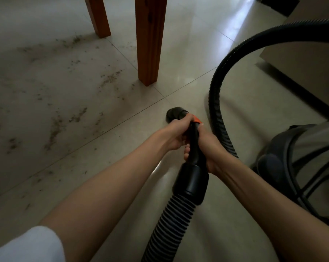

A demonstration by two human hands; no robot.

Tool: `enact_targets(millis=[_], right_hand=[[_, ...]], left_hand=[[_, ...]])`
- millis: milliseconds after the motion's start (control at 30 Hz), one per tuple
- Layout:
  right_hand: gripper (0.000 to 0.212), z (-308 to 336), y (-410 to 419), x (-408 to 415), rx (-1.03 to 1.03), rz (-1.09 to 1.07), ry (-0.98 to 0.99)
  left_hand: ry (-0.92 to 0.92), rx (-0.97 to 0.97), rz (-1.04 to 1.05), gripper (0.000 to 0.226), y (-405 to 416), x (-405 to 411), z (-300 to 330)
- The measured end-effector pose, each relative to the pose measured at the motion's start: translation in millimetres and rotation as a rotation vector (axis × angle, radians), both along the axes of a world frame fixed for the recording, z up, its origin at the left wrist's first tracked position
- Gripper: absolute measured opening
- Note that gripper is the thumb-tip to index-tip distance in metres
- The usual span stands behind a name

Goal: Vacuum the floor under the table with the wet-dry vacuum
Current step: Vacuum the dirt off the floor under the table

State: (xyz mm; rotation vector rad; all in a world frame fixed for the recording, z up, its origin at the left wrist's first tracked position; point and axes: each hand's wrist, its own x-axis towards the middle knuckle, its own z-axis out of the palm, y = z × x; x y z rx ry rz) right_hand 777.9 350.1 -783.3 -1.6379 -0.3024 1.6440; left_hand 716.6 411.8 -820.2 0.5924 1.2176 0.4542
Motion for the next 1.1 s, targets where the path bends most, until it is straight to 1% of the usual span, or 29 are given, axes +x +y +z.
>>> enact_targets(millis=[100,233,333,433,500,567,633,767,900,1000,1100], right_hand=[[0.049,8.3,0.9,-7.6,-0.046,0.132,0.038],[0.048,18.7,6.8,-23.3,-0.046,0.283,-0.013],[0.049,27.4,26.5,-31.7,-0.006,0.438,-0.146],[0.049,33.5,49.1,-37.3,0.044,0.58,-0.352],[0.049,33.8,60.4,-40.4,0.061,0.643,-0.469],[0.051,30.6,67.0,-41.8,0.045,0.704,-0.54],[0.053,24.6,67.2,-40.8,0.02,0.765,-0.552],[0.049,15.4,46.3,-33.5,0.007,0.789,-0.527],[0.046,11.4,8.3,-27.3,0.003,0.717,-0.482],[0.043,9.8,-17.7,-30.0,0.001,0.679,-0.495],[0.041,12.8,-29.5,-29.8,0.011,0.721,-0.468]], left_hand=[[0.026,-0.025,0.04,0.02,1.3,-18.1,1.2],[0.049,-0.059,0.034,0.02,1.1,-45.6,4.9],[0.039,-0.044,0.103,0.023,9.7,-63.5,16.4],[0.002,-0.021,0.168,0.022,20.5,-76.4,30.2],[-0.042,-0.034,0.204,0.03,24.1,-83.2,36.7],[-0.071,-0.06,0.224,0.034,23.3,-91.2,38.2],[-0.093,-0.098,0.224,0.035,17.4,-99.0,35.6],[-0.128,-0.154,0.188,0.048,1.8,-110.7,21.0],[-0.179,-0.196,0.218,0.059,-8.6,-113.0,10.9],[-0.197,-0.227,0.263,0.056,-18.2,-108.3,5.1],[-0.253,-0.263,0.337,0.047,-29.8,-106.5,0.0]])
